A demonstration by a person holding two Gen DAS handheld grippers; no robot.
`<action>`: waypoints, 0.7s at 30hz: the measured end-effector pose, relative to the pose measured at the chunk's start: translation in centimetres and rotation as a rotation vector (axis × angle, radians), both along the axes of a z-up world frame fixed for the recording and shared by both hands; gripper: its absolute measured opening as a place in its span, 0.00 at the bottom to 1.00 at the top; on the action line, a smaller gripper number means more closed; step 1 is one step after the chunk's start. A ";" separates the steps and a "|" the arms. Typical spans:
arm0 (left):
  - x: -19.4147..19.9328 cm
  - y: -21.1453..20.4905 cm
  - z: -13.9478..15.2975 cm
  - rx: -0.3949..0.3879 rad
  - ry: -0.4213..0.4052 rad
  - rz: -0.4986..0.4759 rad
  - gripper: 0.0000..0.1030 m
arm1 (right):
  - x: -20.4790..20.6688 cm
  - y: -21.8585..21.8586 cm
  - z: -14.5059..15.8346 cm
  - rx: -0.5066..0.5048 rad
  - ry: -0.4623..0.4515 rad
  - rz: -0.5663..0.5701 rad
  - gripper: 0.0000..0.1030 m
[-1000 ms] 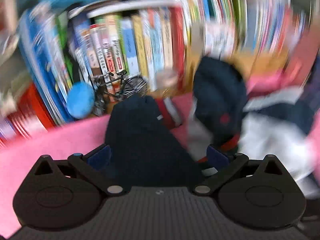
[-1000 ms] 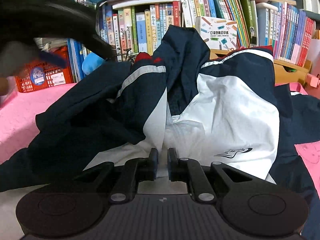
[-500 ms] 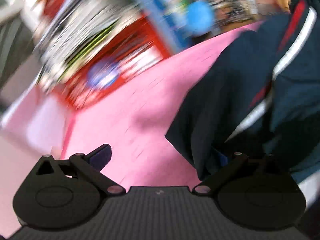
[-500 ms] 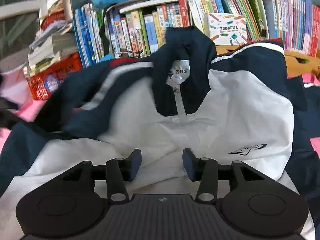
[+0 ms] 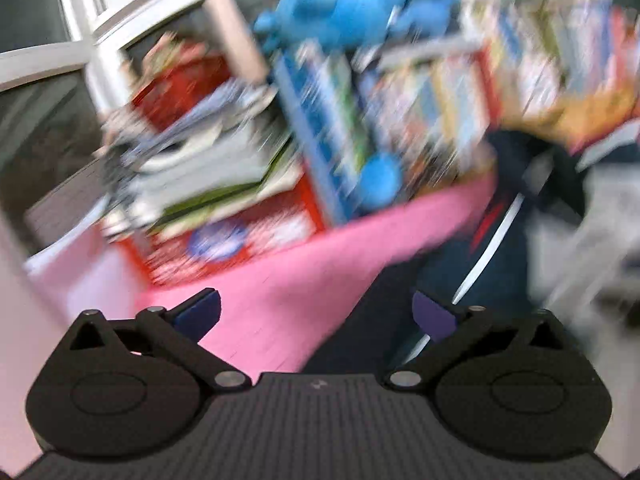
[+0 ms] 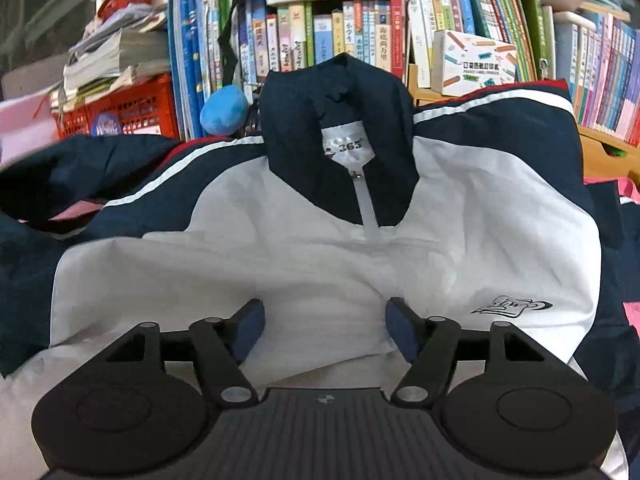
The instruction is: Fold clothes
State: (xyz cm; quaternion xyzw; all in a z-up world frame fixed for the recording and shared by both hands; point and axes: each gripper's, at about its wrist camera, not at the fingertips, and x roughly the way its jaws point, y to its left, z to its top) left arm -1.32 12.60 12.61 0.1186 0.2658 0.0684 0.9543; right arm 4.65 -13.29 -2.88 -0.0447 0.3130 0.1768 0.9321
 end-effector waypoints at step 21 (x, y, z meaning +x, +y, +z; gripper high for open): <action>4.3 9.9 1.4 0.164 -0.335 0.594 0.03 | 0.2 -0.1 0.8 -0.005 0.004 0.010 0.70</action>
